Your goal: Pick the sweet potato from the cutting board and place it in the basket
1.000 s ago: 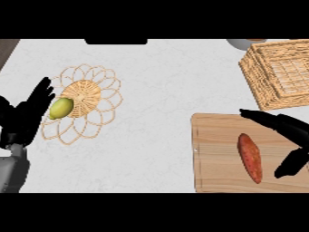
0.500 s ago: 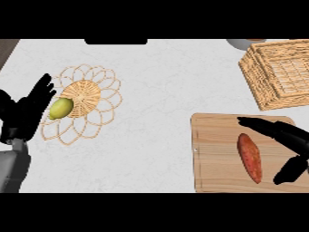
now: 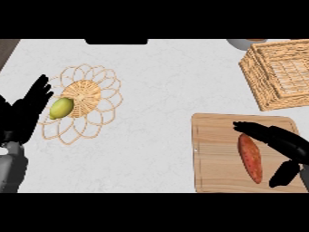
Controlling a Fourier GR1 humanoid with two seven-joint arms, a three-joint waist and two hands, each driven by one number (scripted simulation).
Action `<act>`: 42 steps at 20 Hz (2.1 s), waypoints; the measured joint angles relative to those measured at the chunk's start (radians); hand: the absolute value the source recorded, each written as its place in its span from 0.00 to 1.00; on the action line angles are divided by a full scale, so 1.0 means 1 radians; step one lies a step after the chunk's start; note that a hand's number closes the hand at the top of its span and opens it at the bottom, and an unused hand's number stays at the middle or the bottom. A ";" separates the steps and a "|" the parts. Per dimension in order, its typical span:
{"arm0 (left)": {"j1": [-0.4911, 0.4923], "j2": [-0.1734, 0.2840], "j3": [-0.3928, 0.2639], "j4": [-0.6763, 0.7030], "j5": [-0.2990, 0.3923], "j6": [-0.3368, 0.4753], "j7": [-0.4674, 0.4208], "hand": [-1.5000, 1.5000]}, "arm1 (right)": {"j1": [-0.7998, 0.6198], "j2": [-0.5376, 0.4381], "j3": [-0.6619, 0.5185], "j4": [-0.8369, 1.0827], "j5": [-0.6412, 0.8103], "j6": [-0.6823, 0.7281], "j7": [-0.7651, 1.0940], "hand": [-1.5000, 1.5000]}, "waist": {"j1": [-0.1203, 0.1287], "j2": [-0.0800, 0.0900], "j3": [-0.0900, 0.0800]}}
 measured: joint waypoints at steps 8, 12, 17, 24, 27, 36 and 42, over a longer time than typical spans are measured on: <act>-0.001 -0.006 0.016 0.000 -0.007 -0.018 0.007 0.50 | -0.001 0.038 0.043 0.012 0.124 -0.082 -0.051 1.00 | -0.001 -0.002 -0.003; 0.010 -0.012 0.020 -0.018 -0.017 -0.021 0.014 0.50 | 0.004 0.056 0.036 0.022 0.165 -0.106 -0.076 1.00 | 0.000 -0.005 -0.006; -0.012 -0.022 0.027 0.019 -0.031 -0.021 -0.004 0.50 | 0.044 0.077 0.034 -0.044 0.199 -0.106 -0.049 1.00 | -0.005 -0.006 -0.007; 0.014 -0.009 0.048 0.006 -0.025 -0.026 -0.010 0.50 | 0.424 0.059 0.042 -0.382 0.220 -0.201 0.063 1.00 | -0.034 -0.012 -0.007; 0.015 -0.017 0.043 0.009 -0.034 -0.019 -0.015 0.50 | 0.574 0.051 0.026 -0.477 0.166 -0.207 0.045 1.00 | -0.035 -0.008 -0.004; 0.037 -0.020 0.049 -0.014 -0.025 -0.022 -0.004 0.50 | 0.862 0.078 -0.071 -0.838 -0.208 -0.090 -0.083 1.00 | -0.041 -0.007 -0.002; 0.037 -0.029 0.038 -0.031 -0.034 -0.016 0.007 0.50 | 0.993 0.069 -0.275 -1.125 -0.463 -0.015 0.038 1.00 | -0.030 -0.004 -0.002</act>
